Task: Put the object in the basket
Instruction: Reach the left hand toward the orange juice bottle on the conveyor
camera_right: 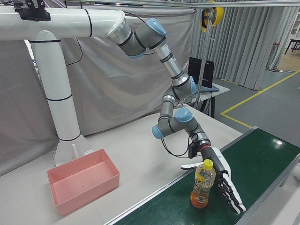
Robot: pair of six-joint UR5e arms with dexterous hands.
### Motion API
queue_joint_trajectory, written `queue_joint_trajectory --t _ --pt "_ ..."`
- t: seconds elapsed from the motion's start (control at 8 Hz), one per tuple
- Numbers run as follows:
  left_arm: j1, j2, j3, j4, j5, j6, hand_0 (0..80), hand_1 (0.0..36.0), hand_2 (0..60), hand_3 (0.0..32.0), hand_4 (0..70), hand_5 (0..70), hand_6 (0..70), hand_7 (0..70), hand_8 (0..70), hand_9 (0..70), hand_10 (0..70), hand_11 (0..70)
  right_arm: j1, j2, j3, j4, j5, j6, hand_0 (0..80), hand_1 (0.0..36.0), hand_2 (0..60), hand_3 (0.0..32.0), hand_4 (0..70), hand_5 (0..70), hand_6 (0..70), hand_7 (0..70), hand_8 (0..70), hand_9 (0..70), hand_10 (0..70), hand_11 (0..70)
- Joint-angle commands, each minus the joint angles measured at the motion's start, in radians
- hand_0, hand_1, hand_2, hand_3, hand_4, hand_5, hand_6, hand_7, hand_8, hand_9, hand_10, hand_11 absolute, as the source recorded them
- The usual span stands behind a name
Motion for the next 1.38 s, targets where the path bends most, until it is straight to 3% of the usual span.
queue_joint_trajectory --t 0.0,0.12,0.25,0.38,0.5,0.62,0.75,1.0,1.25 --pt "0.024 -0.081 0.003 0.064 -0.03 0.003 80.0 6.2 0.0 3.4 2.7 10.3 0.0 0.0 2.9 3.0 0.0 1.9 0.0 0.0 0.0 -0.001 0.0 0.0 0.0 0.0 0.0 0.0 0.0 0.0 0.0 0.0 0.0 0.0 0.0 0.0" --pt "0.024 -0.084 0.003 0.056 -0.033 0.0 80.0 6.4 0.0 2.4 3.5 10.7 0.0 0.0 3.5 3.9 0.0 1.6 0.0 0.0 0.0 -0.001 0.0 0.0 0.0 0.0 0.0 0.0 0.0 0.0 0.0 0.0 0.0 0.0 0.0 0.0" --pt "0.022 -0.083 0.0 0.062 -0.035 -0.006 80.0 7.2 0.0 0.0 4.7 22.5 0.0 0.0 8.7 11.0 3.9 8.0 0.0 0.0 0.0 -0.001 -0.001 0.0 0.0 0.0 0.0 0.0 0.0 0.0 0.0 0.0 0.0 0.0 0.0 0.0" --pt "0.02 -0.081 0.0 0.091 -0.033 -0.009 74.3 16.4 4.3 0.0 12.7 51.3 1.0 4.8 16.2 21.6 13.4 22.0 0.0 0.0 0.0 -0.001 0.0 0.0 0.0 0.0 0.0 0.0 0.0 0.0 0.0 0.0 0.0 0.0 0.0 0.0" --pt "0.02 -0.08 0.0 0.106 -0.032 -0.009 51.4 36.0 60.0 0.0 66.5 65.7 26.6 34.4 44.4 58.3 40.6 58.7 -0.002 0.0 0.0 -0.001 0.0 0.0 0.0 0.0 0.0 0.0 0.0 0.0 0.0 0.0 0.0 0.0 0.0 0.0" --pt "0.023 -0.084 0.0 0.12 -0.032 -0.009 60.9 36.0 60.0 0.0 70.0 70.0 70.0 70.0 70.0 70.0 60.6 70.0 0.0 0.0 0.0 -0.001 0.0 0.0 0.0 0.0 0.0 0.0 0.0 0.0 0.0 0.0 0.0 0.0 0.0 0.0" --pt "0.022 -0.089 -0.006 0.126 -0.029 -0.012 65.2 36.0 60.0 0.0 70.0 70.0 70.0 70.0 70.0 70.0 70.0 70.0 0.0 0.0 0.0 -0.001 0.0 0.0 0.0 0.0 0.0 0.0 0.0 0.0 0.0 0.0 0.0 0.0 0.0 0.0" --pt "0.023 -0.121 -0.09 0.236 -0.021 -0.006 80.0 36.0 60.0 0.0 70.0 70.0 70.0 70.0 70.0 70.0 69.8 70.0 0.0 0.0 0.0 0.001 0.0 0.0 0.0 0.0 0.0 0.0 0.0 0.0 0.0 0.0 0.0 0.0 0.0 0.0" --pt "0.055 -0.118 -0.254 0.358 -0.015 0.002 79.5 36.0 60.0 0.0 70.0 70.0 70.0 70.0 70.0 70.0 68.4 70.0 0.0 0.0 0.0 0.001 0.0 0.0 0.0 0.0 0.0 0.0 0.0 0.0 0.0 0.0 0.0 0.0 0.0 0.0"
